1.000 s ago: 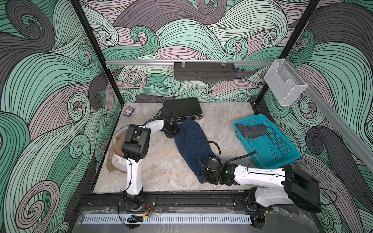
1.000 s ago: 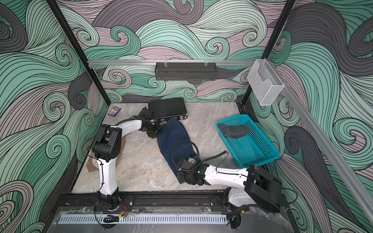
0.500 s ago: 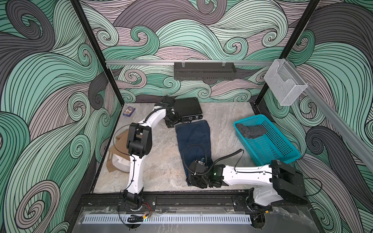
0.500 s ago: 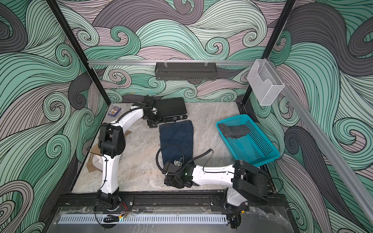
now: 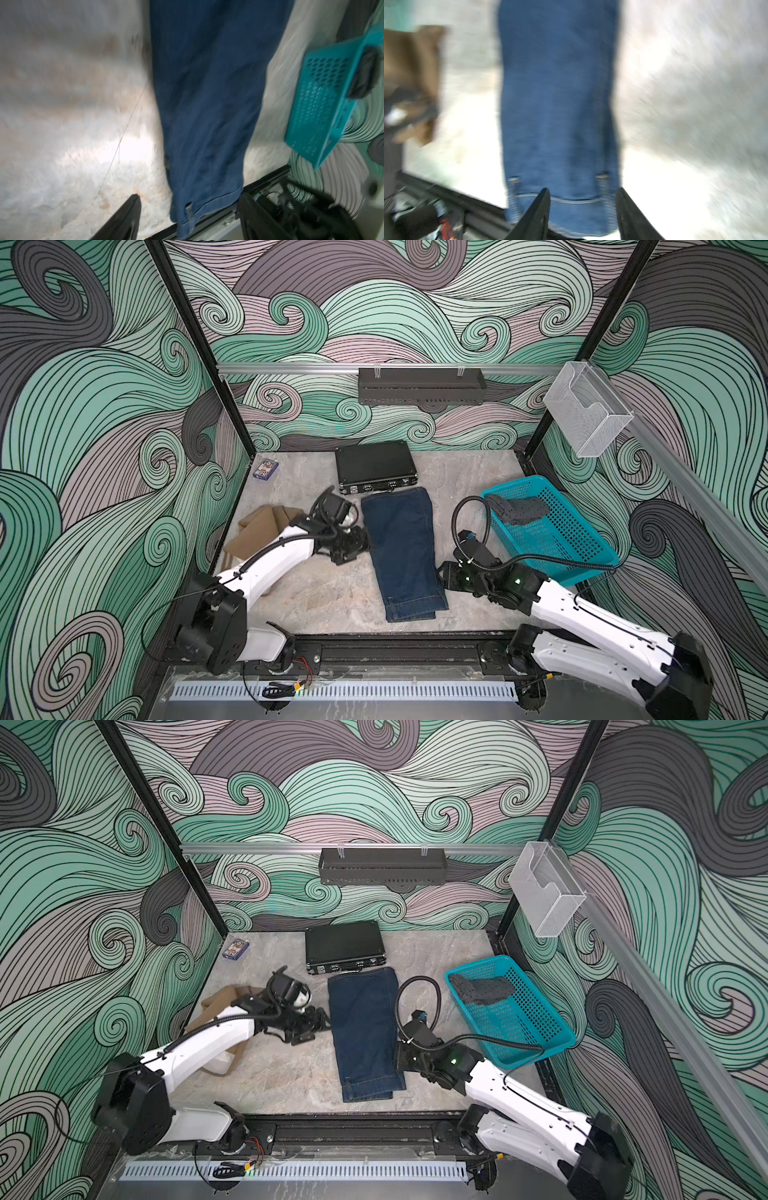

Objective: Roll up the skirts
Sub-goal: Adjust the skirt at the center of the board.

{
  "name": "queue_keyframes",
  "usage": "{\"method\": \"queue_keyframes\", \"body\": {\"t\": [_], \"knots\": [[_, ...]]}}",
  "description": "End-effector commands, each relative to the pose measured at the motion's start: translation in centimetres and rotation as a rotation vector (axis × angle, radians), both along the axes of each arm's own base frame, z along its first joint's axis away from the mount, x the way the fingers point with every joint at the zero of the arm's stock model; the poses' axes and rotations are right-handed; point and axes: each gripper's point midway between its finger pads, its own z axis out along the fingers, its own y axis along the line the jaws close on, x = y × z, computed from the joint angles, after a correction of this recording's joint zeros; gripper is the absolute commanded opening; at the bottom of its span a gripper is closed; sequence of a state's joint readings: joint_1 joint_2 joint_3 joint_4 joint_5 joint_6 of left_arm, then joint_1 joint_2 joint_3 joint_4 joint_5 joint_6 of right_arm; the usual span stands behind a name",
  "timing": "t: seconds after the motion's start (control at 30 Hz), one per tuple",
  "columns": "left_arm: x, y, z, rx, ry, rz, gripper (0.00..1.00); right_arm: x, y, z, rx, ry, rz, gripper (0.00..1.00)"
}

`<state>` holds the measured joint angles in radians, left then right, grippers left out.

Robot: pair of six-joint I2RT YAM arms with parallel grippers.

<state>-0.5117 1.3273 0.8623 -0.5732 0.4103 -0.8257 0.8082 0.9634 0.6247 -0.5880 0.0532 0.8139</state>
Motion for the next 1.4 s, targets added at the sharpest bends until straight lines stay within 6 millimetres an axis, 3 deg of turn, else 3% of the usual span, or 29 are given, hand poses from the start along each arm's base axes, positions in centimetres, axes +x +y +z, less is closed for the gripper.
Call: {"method": "queue_keyframes", "body": {"t": [0.0, 0.1, 0.2, 0.3, 0.5, 0.6, 0.63, 0.73, 0.8, 0.97, 1.03, 1.2, 1.37], "knots": [[-2.4, -2.6, 0.6, -0.151, -0.036, 0.021, 0.74, -1.7, 0.0, -1.9, -0.005, 0.128, 0.089, 0.46], [-5.5, -2.5, -2.3, -0.190, 0.027, 0.068, 0.77, -1.4, 0.6, -2.8, -0.020, 0.173, 0.110, 0.45], [-6.9, -2.9, -5.3, -0.251, 0.079, 0.131, 0.78, -1.8, 0.3, -4.5, -0.041, 0.234, 0.094, 0.58], [-7.0, -4.9, -5.5, -0.287, 0.076, 0.110, 0.78, -1.9, 0.7, -5.1, 0.008, 0.249, 0.079, 0.64], [-6.2, -7.0, -6.5, -0.262, 0.057, 0.074, 0.75, -2.8, 1.8, -5.7, 0.141, 0.316, 0.062, 0.60], [-5.9, -6.4, -7.5, -0.217, 0.046, 0.082, 0.65, -3.6, 3.1, -6.8, 0.240, 0.400, 0.015, 0.55], [-5.7, -6.4, -7.5, -0.209, 0.042, 0.076, 0.58, -3.7, 3.6, -7.1, 0.275, 0.427, -0.004, 0.54], [-4.9, -6.4, -6.9, -0.220, 0.054, 0.072, 0.15, -3.9, 5.1, -7.4, 0.375, 0.494, -0.061, 0.51], [-4.2, -5.0, -6.5, -0.208, 0.083, 0.102, 0.07, -4.1, 5.7, -7.2, 0.399, 0.512, -0.105, 0.49], [-3.9, -0.1, -5.6, -0.133, 0.179, 0.112, 0.06, -4.7, 7.5, -7.4, 0.517, 0.523, -0.307, 0.48], [-3.8, 1.2, -5.1, -0.124, 0.196, 0.102, 0.06, -4.8, 9.0, -6.6, 0.527, 0.493, -0.289, 0.51], [-3.3, 3.5, -5.4, -0.176, 0.268, 0.137, 0.04, -4.4, 12.4, -4.9, 0.387, 0.397, 0.032, 0.66], [-3.6, 4.3, -6.2, -0.239, 0.360, 0.161, 0.09, -3.0, 11.4, -2.1, 0.112, 0.080, 0.425, 0.75]]}}
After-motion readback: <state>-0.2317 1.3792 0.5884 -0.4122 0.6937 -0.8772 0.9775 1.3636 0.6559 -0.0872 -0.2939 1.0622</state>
